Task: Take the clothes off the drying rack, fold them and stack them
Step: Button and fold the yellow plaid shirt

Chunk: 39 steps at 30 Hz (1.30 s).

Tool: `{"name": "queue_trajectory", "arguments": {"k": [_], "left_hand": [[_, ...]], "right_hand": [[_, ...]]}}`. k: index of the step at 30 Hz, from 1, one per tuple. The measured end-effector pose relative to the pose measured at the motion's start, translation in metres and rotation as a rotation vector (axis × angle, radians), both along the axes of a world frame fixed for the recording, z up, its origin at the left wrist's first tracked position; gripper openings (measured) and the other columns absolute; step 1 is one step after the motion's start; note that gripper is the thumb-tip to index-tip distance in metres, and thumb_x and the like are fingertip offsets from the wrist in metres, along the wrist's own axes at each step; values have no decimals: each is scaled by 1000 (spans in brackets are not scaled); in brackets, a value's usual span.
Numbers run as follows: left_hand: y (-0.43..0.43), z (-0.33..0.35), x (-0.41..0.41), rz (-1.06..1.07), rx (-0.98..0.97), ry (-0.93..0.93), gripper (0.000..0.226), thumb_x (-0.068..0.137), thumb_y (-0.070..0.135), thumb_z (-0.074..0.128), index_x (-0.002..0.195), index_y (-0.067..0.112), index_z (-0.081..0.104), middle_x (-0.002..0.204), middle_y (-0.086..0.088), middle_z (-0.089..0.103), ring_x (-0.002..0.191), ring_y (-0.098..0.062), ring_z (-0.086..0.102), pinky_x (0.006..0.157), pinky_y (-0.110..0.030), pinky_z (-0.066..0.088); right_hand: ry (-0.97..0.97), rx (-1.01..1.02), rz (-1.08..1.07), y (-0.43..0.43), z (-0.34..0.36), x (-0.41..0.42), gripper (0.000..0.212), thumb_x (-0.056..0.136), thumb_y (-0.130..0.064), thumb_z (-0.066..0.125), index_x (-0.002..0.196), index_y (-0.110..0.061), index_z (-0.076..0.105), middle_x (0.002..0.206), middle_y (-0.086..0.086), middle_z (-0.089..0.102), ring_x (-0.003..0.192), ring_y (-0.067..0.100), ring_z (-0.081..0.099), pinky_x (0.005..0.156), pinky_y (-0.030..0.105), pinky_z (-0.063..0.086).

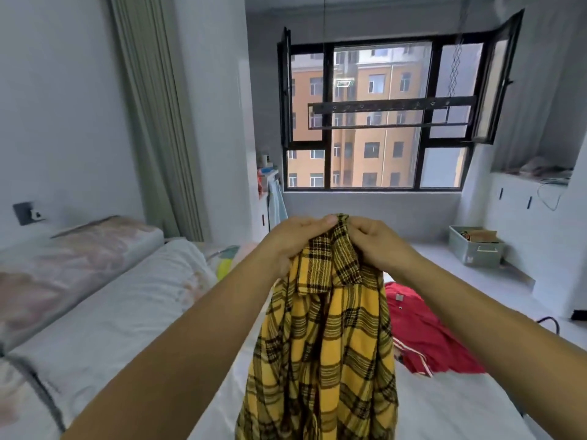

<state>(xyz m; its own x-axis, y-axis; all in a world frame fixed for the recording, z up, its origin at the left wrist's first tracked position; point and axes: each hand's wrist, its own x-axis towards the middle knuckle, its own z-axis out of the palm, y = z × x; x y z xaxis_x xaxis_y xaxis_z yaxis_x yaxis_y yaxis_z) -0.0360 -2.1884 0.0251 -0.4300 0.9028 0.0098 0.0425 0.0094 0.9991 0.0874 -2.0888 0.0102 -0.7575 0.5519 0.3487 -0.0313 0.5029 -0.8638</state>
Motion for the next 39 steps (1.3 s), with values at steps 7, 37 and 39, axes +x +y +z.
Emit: {"name": "queue_trajectory", "arguments": {"k": [7,37,39], "left_hand": [[-19,8,-14,81,197,-77,7,83,7,65,82,10,59,72,-7,66,60,-17,65,60,-29,57],[-70,3,-68,65,150,372,43,59,30,84,97,22,65,88,0,71,84,-17,69,76,-27,56],[-70,-27,-68,87,11,374,50,56,37,84,99,17,68,94,-6,72,93,-26,68,80,-31,56]], "right_hand": [[-316,-29,249,4,10,24,7,87,-10,60,92,-9,65,75,-2,67,72,13,64,62,14,49],[103,226,-248,-1,63,39,20,90,-35,57,98,-17,60,91,-1,62,82,14,59,74,29,47],[-56,328,-232,5,51,40,24,90,-34,57,93,-11,61,86,2,61,79,14,57,68,26,43]]}}
